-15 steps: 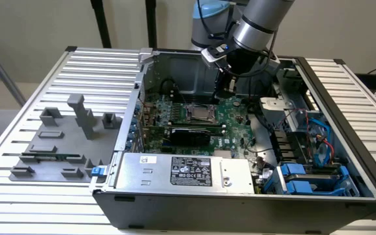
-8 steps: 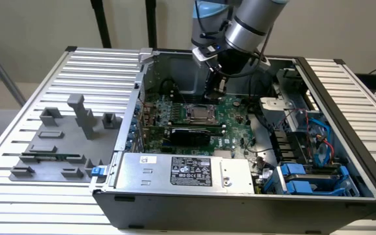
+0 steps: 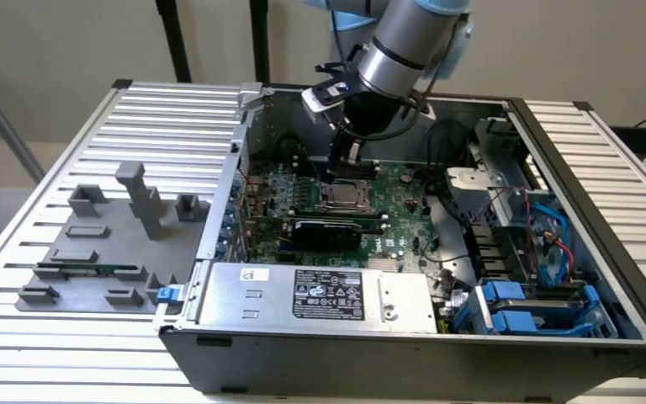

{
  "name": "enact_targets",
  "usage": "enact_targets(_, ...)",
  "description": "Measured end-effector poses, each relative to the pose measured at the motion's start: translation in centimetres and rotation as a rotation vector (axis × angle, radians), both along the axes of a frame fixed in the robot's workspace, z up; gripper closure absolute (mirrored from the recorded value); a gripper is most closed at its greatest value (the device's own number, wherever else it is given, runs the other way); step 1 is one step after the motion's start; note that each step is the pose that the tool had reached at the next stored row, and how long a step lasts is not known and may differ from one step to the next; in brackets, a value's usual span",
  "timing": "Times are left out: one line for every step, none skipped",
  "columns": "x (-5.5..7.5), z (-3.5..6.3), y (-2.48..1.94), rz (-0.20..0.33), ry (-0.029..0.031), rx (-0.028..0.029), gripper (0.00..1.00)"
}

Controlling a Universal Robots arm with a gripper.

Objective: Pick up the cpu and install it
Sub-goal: 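Close the cpu cover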

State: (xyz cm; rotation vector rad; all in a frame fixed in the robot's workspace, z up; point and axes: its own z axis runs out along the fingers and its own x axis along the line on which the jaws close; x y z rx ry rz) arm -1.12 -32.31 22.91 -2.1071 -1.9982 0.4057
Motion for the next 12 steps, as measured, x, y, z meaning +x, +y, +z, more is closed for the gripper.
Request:
enact_targets(-0.4,-0.18,0.0,0.0,-0.0002,0.0002,0.89)
enact_targets(-0.7,-0.36,0.0,0.0,-0.0004,0.0001,0.89)
enact_targets(-0.8,-0.55,0.0,0.0,-0.0005,0.0004,0.89)
enact_targets(-0.8,-0.68,0.0,0.0,-0.002,0.0017,0.89)
enact_targets(-0.8,-0.8,0.0,0.0,-0.0039,0.0035,0.89)
enact_targets(-0.8,-0.91,0.0,0.0,-0.0053,0.0057,0.89)
enact_targets(-0.8,-1.02,0.0,0.0,-0.0065,0.008,0.89)
enact_targets(-0.8,-1.16,0.0,0.0,-0.0072,0.0114,0.89)
enact_targets(-0.8,-1.28,-0.02,-0.001,-0.0076,0.0147,0.89)
enact_targets(-0.8,-1.36,-0.07,-0.001,-0.008,0.0191,0.89)
enact_targets(-0.8,-1.45,-0.2,-0.002,-0.0083,0.0243,0.89)
enact_targets(-0.8,-1.51,-0.35,-0.002,-0.0085,0.0301,0.89)
